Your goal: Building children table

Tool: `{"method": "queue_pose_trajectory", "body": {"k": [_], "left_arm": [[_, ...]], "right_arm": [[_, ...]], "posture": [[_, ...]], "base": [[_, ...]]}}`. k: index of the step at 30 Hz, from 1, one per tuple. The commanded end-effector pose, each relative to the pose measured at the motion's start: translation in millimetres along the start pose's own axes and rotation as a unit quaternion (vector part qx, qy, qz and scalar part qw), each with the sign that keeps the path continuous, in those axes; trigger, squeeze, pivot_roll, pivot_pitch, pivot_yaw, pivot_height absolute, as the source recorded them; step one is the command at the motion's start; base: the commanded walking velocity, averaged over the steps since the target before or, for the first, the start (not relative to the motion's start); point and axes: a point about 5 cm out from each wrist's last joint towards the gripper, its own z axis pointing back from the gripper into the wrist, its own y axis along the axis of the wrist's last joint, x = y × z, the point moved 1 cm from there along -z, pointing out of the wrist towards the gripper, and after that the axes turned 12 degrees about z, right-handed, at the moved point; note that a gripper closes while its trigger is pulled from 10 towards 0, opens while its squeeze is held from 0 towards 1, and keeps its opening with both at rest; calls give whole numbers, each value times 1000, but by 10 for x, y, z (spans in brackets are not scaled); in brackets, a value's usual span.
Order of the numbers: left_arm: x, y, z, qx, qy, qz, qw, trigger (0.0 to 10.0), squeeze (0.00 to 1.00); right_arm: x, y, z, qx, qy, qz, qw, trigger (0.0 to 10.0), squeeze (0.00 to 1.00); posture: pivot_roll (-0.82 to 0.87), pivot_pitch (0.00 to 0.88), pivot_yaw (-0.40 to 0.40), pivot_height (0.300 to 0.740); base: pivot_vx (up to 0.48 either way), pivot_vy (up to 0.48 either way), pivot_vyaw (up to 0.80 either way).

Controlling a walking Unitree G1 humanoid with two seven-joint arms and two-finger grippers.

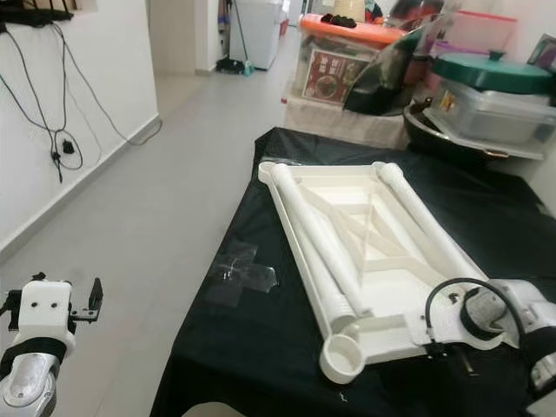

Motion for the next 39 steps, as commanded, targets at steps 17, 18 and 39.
{"method": "queue_pose_trajectory", "body": {"k": [17,18,39], "left_arm": [[48,-40,20,-6,-6,0,1000,10000,0],[54,-45,21,-7,-6,0,1000,10000,0],[98,-60,8,-7,-15,8,1000,10000,0]], "right_arm": [[112,-25,-74,-20,-44,-38,998,10000,1000],[145,-8,-40,-9,-46,-40,998,10000,1000],[470,237,562,172,-54,-10,984,10000,1000]], "posture": [[35,0,-73,740],[29,0,-69,740],[5,0,-51,740]], "base": [[0,0,0],[0,0,0],[0,0,0]]}}
